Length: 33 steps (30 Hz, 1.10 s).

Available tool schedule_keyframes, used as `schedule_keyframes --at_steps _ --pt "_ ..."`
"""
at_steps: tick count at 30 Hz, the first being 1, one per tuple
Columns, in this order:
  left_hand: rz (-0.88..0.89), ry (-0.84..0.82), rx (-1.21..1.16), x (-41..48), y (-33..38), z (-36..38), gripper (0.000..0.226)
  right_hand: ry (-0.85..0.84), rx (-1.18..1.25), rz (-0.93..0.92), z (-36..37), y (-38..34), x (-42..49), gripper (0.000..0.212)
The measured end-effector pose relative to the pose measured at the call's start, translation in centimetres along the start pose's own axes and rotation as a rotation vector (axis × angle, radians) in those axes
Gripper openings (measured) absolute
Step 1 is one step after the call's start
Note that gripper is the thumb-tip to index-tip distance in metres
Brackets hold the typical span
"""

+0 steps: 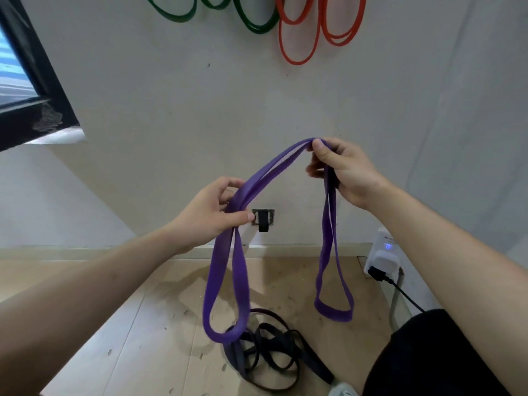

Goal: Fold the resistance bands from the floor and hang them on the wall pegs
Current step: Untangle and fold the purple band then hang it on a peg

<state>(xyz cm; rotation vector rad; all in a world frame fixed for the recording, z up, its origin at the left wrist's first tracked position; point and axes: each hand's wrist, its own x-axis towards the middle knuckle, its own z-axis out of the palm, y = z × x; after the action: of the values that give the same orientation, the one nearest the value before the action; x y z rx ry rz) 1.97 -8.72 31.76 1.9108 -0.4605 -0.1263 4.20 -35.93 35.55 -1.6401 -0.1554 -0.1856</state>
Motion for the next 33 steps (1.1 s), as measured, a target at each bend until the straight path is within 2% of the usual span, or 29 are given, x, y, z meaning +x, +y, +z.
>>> schedule_keyframes --at_steps 3,6,11,13,15,17,19,25,28,31,33 --pt "-0.001 0.092 -0.056 -0.1 0.5 -0.6 0.044 -0.112 -0.073 0.111 -1.8 1.2 -0.1 0.022" --pt "0.011 0.182 -0.154 -0.1 1.1 -1.3 0.036 -0.295 -0.301 0.2 -2.8 1.8 -0.6 0.027" --pt "0.061 0.199 -0.251 -0.1 2.3 -1.3 0.027 -0.631 -0.587 0.284 -1.3 2.4 -1.2 0.012" --pt "0.079 0.184 -0.262 -0.2 2.9 -0.9 0.027 -0.699 -0.631 0.289 0.3 2.2 -1.6 0.019" --pt "0.098 0.158 -0.277 -0.2 3.3 -0.6 0.029 -0.734 -0.54 0.258 2.2 1.7 -2.0 0.03" --pt "0.11 0.125 -0.263 -0.3 3.5 -0.3 0.032 -0.715 -0.366 0.19 3.8 1.0 -2.4 0.037" --pt "0.121 0.097 -0.233 -0.5 3.6 -0.1 0.034 -0.64 -0.227 0.117 4.9 0.1 -2.6 0.034" --pt "0.124 0.033 -0.086 -1.1 3.0 -0.7 0.046 -0.44 -0.144 -0.014 5.4 -1.5 -3.0 0.03" --pt "0.095 -0.007 0.017 -1.4 2.1 -0.4 0.038 -0.36 -0.021 -0.073 5.5 -2.2 -2.9 0.024" --pt "0.032 -0.096 0.114 -1.5 1.0 -0.4 0.024 -0.195 0.114 -0.093 4.6 -2.9 -2.4 0.009" --pt "0.0 -0.05 0.106 -1.3 0.6 -0.9 0.022 -0.126 0.096 -0.094 3.5 -2.9 -1.9 0.009"
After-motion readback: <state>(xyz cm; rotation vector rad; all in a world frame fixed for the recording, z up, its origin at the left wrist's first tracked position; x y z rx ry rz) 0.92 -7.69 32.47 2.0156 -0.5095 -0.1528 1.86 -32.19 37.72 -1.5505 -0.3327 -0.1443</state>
